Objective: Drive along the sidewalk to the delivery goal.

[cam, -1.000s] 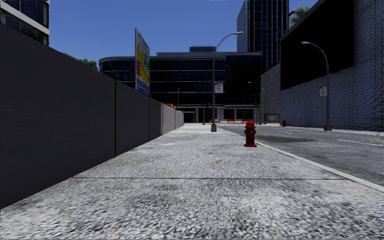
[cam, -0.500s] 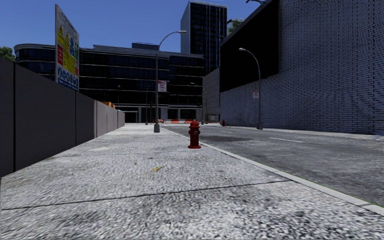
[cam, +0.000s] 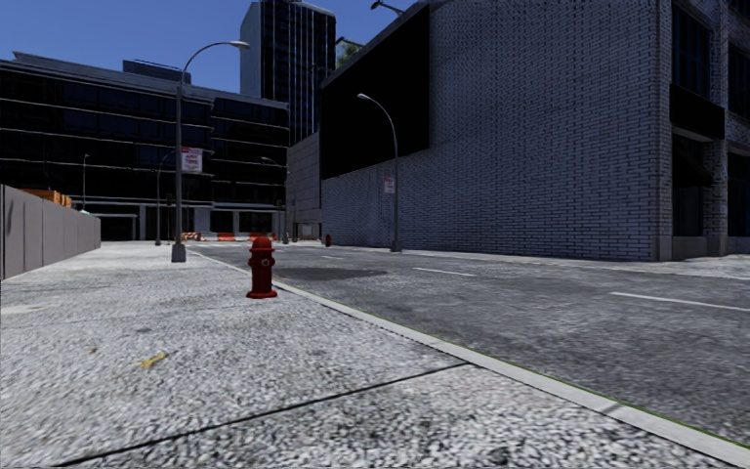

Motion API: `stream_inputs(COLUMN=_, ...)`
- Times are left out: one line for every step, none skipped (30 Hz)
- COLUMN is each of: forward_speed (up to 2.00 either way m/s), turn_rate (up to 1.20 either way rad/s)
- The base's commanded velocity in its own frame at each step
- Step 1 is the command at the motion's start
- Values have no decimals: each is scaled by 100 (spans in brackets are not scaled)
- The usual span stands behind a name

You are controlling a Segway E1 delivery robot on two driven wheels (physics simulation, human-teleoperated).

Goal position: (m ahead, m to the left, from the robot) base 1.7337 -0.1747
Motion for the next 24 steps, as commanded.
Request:
stream_inputs(forward_speed=91, turn_rate=0)
stream_inputs(forward_speed=91, turn_rate=0)
stream_inputs(forward_speed=91, turn_rate=0)
stream_inputs(forward_speed=91, turn_rate=0)
stream_inputs(forward_speed=91, turn_rate=0)
stream_inputs(forward_speed=90, turn_rate=0)
stream_inputs(forward_speed=87, turn_rate=0)
stream_inputs(forward_speed=87, turn_rate=0)
stream_inputs(forward_speed=84, turn_rate=5)
stream_inputs(forward_speed=80, turn_rate=53)
stream_inputs(forward_speed=79, turn_rate=67)
stream_inputs(forward_speed=79, turn_rate=67)
stream_inputs(forward_speed=76, turn_rate=71)
stream_inputs(forward_speed=72, turn_rate=72)
stream_inputs(forward_speed=70, turn_rate=72)
stream_inputs(forward_speed=70, turn_rate=72)
stream_inputs(forward_speed=70, turn_rate=72)
stream_inputs(forward_speed=69, turn_rate=72)
stream_inputs(forward_speed=69, turn_rate=72)
stream_inputs(forward_speed=69, turn_rate=72)
stream_inputs(forward_speed=69, turn_rate=72)
stream_inputs(forward_speed=69, turn_rate=69)
stream_inputs(forward_speed=69, turn_rate=69)
stream_inputs(forward_speed=69, turn_rate=44)
